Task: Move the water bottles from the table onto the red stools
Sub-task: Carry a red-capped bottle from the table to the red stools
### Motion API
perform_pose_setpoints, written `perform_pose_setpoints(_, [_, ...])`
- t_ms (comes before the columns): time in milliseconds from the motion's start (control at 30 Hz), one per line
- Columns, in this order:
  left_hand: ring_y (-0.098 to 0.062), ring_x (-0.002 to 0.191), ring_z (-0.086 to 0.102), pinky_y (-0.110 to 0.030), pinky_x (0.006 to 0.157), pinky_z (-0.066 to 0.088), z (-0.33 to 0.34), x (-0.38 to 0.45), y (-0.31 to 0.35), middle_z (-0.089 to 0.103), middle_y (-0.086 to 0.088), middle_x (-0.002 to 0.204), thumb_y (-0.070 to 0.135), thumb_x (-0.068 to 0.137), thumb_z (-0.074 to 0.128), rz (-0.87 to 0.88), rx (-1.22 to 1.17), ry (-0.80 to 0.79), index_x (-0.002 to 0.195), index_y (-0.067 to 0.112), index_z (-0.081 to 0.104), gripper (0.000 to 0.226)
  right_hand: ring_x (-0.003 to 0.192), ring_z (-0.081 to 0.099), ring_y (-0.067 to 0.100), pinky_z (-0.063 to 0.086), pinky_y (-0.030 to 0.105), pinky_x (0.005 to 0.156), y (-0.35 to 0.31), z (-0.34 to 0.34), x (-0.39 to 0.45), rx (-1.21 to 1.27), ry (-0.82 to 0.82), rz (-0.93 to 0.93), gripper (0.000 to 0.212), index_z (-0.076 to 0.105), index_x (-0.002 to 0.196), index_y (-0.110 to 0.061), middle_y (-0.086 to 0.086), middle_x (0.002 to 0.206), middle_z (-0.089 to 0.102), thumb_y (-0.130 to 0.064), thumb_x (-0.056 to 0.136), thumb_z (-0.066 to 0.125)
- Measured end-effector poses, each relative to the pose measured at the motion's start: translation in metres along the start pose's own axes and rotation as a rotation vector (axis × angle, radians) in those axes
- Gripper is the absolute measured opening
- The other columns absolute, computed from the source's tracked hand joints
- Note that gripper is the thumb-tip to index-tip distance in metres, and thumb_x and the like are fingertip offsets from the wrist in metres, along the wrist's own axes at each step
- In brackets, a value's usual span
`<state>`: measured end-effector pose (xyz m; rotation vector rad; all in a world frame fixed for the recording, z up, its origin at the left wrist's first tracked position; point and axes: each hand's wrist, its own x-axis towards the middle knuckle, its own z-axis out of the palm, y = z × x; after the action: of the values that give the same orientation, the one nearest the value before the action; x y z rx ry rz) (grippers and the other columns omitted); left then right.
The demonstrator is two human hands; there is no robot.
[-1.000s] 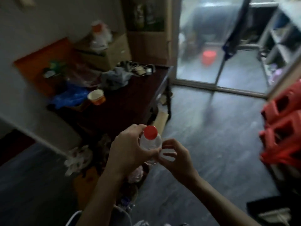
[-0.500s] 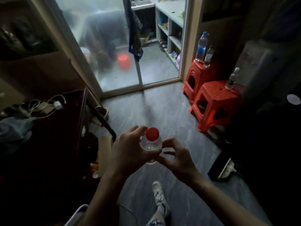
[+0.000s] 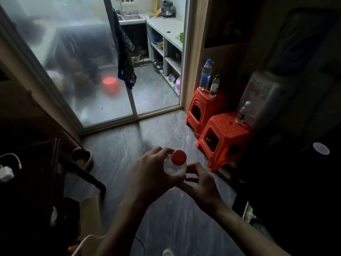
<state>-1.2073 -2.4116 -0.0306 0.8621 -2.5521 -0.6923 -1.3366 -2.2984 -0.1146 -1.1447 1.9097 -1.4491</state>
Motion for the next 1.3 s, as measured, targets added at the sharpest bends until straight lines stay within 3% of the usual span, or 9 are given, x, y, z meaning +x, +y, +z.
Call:
perform_pose_setpoints(300, [-0.001,0.082,0.061,-0.025,0.066,0.053,0.008,0.098,-0.022,0.065,0.019,0.099,0.074,0.057,0.062,0.063,-0.016,-0.085,0.11,0.035,0.064,0.066,0.094,0.069,0.012,0.059,0.034,0.083,0.019,-0.011,0.08,-0.018,0.104,0.046,0.035,0.06,0.095,-0.023,-0.007,0.095,0.068,-0.036,0.073,0.084])
perform_pose_setpoints(433, [-0.002,0.082,0.062,-0.031,0.066,0.054,0.023,0.153,-0.027,0.064,0.02,0.097,0.076,0.055,0.059,0.089,-0.014,-0.116,0.109,0.037,0.064,0.067,0.095,0.068,0.01,0.059,0.032,0.084,0.036,-0.022,0.125,-0.025,0.132,0.075,0.037,0.06,0.094,-0.025,-0.007,0.097,0.069,-0.04,0.071,0.084])
perform_pose_setpoints(633, [-0.001,0.081,0.06,-0.025,0.064,0.052,0.043,0.258,-0.024,0.063,0.02,0.093,0.064,0.059,0.074,0.13,0.017,-0.151,0.104,0.037,0.064,0.053,0.094,0.068,0.009,0.058,0.031,0.085,0.067,-0.055,0.222,-0.041,0.154,0.082,0.034,0.06,0.094,-0.025,-0.008,0.097,0.069,-0.032,0.072,0.085])
perform_pose_setpoints(933, [-0.005,0.084,0.063,-0.029,0.065,0.052,0.085,0.425,-0.007,0.065,0.018,0.098,0.07,0.055,0.068,0.203,0.057,-0.226,0.108,0.04,0.063,0.062,0.097,0.068,0.01,0.058,0.034,0.084,0.105,-0.121,0.353,-0.002,0.274,0.116,0.036,0.059,0.095,-0.032,-0.009,0.098,0.069,-0.036,0.071,0.086])
perform_pose_setpoints(1100, [0.0,0.076,0.06,-0.014,0.056,0.041,0.118,0.494,0.008,0.063,0.022,0.091,0.054,0.058,0.079,0.248,0.018,-0.312,0.099,0.041,0.063,0.046,0.099,0.068,0.012,0.058,0.036,0.083,0.123,-0.158,0.388,0.039,0.339,0.183,0.034,0.06,0.095,-0.029,-0.006,0.098,0.071,-0.045,0.074,0.082])
perform_pose_setpoints(1167, [0.001,0.077,0.06,-0.012,0.056,0.041,0.137,0.52,0.014,0.062,0.021,0.092,0.055,0.058,0.078,0.289,0.019,-0.369,0.1,0.042,0.063,0.047,0.095,0.069,0.013,0.057,0.03,0.08,0.132,-0.172,0.401,0.048,0.38,0.215,0.039,0.06,0.094,-0.027,-0.005,0.095,0.071,-0.052,0.072,0.081])
perform_pose_setpoints(1233, [0.0,0.079,0.062,-0.018,0.059,0.048,0.159,0.546,0.018,0.062,0.021,0.093,0.058,0.058,0.075,0.326,0.027,-0.41,0.102,0.043,0.061,0.049,0.089,0.067,0.01,0.052,0.019,0.073,0.143,-0.184,0.414,0.061,0.429,0.263,0.044,0.061,0.093,-0.023,-0.006,0.091,0.07,-0.052,0.068,0.082])
perform_pose_setpoints(1300, [-0.001,0.079,0.062,-0.025,0.063,0.053,0.18,0.572,0.021,0.062,0.02,0.093,0.062,0.059,0.07,0.354,0.015,-0.447,0.102,0.042,0.06,0.049,0.086,0.066,0.006,0.049,0.016,0.07,0.155,-0.195,0.429,0.076,0.485,0.331,0.046,0.061,0.091,-0.02,-0.006,0.09,0.071,-0.048,0.065,0.086])
